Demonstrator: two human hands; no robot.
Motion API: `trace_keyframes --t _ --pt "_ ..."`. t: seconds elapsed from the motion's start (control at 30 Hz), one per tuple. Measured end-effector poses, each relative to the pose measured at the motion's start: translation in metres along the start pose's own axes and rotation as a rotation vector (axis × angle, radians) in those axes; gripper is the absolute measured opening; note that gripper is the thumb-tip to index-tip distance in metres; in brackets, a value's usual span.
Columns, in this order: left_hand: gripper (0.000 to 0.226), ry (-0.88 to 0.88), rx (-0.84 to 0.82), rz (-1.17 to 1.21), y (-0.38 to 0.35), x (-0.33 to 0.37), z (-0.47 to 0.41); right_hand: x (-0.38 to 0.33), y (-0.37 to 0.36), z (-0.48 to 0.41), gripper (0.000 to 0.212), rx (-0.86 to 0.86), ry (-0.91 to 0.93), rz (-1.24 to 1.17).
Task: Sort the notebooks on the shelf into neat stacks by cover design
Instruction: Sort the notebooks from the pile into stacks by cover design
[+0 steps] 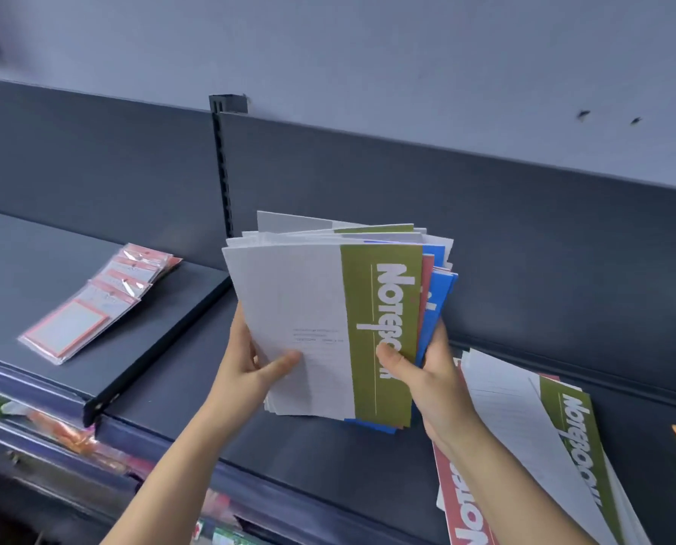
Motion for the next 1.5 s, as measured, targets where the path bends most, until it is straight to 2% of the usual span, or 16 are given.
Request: trace_keyframes --t 0.17,0.33,0.53,0.7,0.8,0.93,1.03,1.13,1.17,1.23,1.33,1.43,1.5 --pt "0.091 -0.076 -0.072 0.003 -0.002 0.014 -0.008 0.007 0.004 0.002 0.057 0.045 -0.062 -0.069" --pt "0.088 -0.108 -0.094 -0.004 -0.007 0.024 -0.014 0.008 -0.007 0.003 0.062 -0.008 -0.111 -0.148" --pt "0.085 -0.108 -0.096 -0.047 0.001 0.017 -0.012 0.015 -0.012 0.001 0.057 -0.041 -0.162 -0.078" --pt "0.061 -0.013 -0.142 -0.199 0.013 -0.009 -0.008 0.029 -0.007 0.005 0.052 -0.066 -0.224 0.034" --pt "0.066 0.019 -0.157 -0.297 0.016 -0.019 -0.008 0.042 -0.006 0.010 0.046 -0.101 -0.275 0.142" --pt "0.062 0.016 -0.132 -0.338 0.013 -0.022 -0.015 0.045 -0.005 0.007 0.034 -0.026 -0.240 0.309" --pt "0.043 0.037 -0.175 -0.357 0.012 -0.016 -0.027 0.039 -0.005 0.004 0.031 -0.016 -0.246 0.252" --pt "0.019 0.217 -0.199 -0.386 0.012 -0.010 -0.042 0.044 -0.003 0.000 0.023 -0.012 -0.386 0.137" --pt "0.016 0.285 -0.207 -0.432 0.012 -0.014 -0.046 0.048 -0.004 -0.001 0.022 -0.008 -0.449 0.112" --pt "0.024 0.400 -0.253 -0.577 0.011 -0.029 -0.050 0.054 -0.008 0.000 0.018 0.005 -0.572 0.091" --pt "0.024 0.512 -0.351 -0.810 0.006 -0.053 -0.049 0.062 -0.014 0.004 0.013 -0.039 -0.661 0.216" --pt "0.031 0.497 -0.312 -1.139 0.002 -0.063 -0.052 0.061 -0.015 0.003 0.019 -0.033 -0.668 0.301" --pt "0.038 0.440 -0.268 -1.198 -0.003 -0.061 -0.052 0.058 -0.014 0.003 0.014 -0.037 -0.662 0.332"
Point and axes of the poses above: each hand's wrist, its own z-axis away from the middle knuckle, its own y-axis out of the back of the hand, x = y × z, the point moved 2 cm from there along -z, towards the middle knuckle, and after that the axes turned 1 degree about y, right-handed, at the moved point
